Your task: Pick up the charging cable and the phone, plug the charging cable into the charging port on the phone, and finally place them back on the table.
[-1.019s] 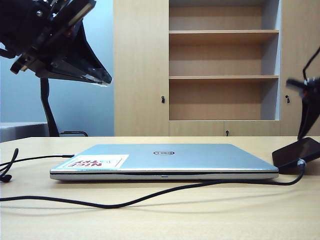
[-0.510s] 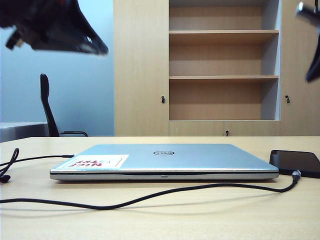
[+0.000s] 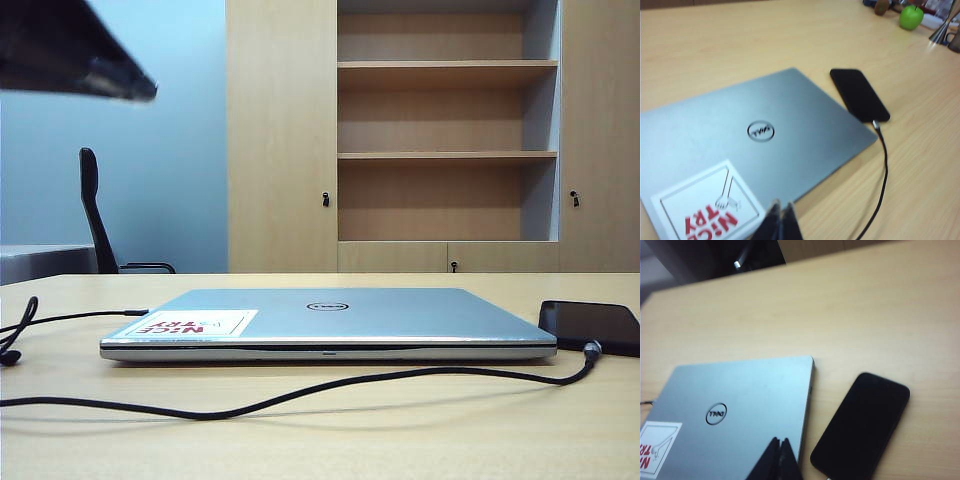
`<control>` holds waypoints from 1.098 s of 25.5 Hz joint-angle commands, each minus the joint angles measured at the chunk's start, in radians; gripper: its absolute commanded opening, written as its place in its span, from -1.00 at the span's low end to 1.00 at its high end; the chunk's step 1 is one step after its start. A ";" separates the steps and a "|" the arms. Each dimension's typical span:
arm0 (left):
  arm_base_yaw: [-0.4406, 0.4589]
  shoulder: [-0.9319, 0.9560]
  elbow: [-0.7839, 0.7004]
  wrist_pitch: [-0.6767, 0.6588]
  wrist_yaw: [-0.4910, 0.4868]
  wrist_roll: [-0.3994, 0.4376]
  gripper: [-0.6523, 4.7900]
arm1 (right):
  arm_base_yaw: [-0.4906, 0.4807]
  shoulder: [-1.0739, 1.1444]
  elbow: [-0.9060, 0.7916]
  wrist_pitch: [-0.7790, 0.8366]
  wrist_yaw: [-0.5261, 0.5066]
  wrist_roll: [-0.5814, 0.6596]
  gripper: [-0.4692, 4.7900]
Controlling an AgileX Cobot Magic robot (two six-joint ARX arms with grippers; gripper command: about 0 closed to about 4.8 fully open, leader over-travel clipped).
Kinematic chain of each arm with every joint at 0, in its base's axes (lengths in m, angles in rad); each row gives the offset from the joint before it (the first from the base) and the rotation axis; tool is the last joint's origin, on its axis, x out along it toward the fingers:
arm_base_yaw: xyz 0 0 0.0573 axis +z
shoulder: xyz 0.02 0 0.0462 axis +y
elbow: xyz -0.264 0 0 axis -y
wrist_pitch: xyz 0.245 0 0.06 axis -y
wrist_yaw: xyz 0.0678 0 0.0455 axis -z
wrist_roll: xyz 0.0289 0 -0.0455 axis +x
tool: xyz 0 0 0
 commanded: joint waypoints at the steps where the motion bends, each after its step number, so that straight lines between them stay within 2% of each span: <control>1: -0.001 -0.034 -0.063 0.068 0.003 0.004 -0.78 | -0.002 -0.137 -0.102 0.042 0.098 -0.013 -0.85; 5: -0.001 -0.050 -0.122 0.144 0.003 0.009 -0.78 | -0.003 -0.266 -0.194 0.059 0.154 -0.033 -0.84; 8: -0.001 -0.049 -0.163 0.193 0.003 0.044 -0.78 | -0.004 -0.336 -0.232 0.058 0.107 -0.032 -0.84; 11: -0.001 -0.050 -0.204 0.252 0.003 0.067 -0.78 | -0.004 -0.388 -0.245 0.052 -0.012 0.013 -0.84; 13: -0.001 -0.050 -0.237 0.305 0.003 0.070 -0.78 | -0.004 -0.437 -0.245 0.064 -0.214 0.094 -0.84; 15: -0.001 -0.049 -0.244 0.311 0.003 0.071 -0.78 | -0.004 -0.451 -0.245 0.076 -0.262 0.093 -0.84; 28: 0.002 -0.086 -0.251 0.365 0.003 0.078 -0.78 | -0.005 -0.501 -0.245 0.073 -0.277 0.093 -0.84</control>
